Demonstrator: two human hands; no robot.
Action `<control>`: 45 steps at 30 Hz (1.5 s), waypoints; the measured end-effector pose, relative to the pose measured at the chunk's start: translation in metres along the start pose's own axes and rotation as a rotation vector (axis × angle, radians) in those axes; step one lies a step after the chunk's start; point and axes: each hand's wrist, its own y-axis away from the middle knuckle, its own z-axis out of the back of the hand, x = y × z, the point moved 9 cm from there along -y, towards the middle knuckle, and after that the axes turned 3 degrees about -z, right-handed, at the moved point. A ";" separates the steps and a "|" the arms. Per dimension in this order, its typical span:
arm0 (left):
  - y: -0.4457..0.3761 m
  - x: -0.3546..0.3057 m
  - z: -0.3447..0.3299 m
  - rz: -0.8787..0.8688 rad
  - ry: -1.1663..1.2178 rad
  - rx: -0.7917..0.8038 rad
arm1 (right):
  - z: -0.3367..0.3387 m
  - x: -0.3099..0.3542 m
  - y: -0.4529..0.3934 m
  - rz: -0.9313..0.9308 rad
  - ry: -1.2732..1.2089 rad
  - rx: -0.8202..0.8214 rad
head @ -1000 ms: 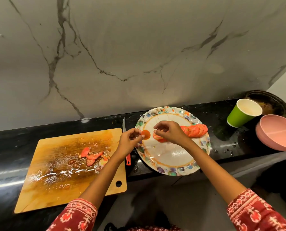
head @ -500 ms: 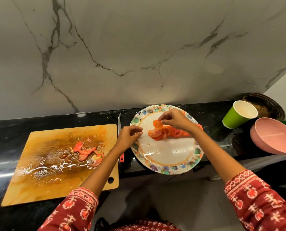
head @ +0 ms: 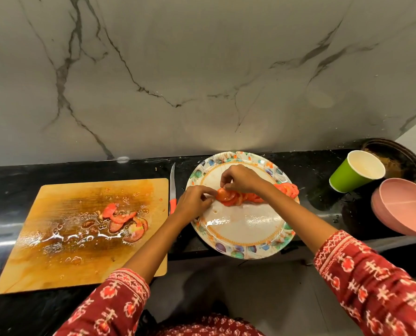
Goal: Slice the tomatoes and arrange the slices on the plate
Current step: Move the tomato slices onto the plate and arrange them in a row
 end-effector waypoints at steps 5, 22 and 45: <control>0.003 -0.002 -0.007 -0.036 -0.097 0.023 | -0.003 -0.008 0.003 -0.023 -0.057 -0.077; 0.058 0.032 0.080 0.007 -0.153 -0.338 | 0.008 0.061 0.027 0.069 -0.424 -0.508; 0.179 0.142 0.189 0.145 -0.062 -0.426 | -0.092 0.195 0.014 -0.177 -0.245 -0.180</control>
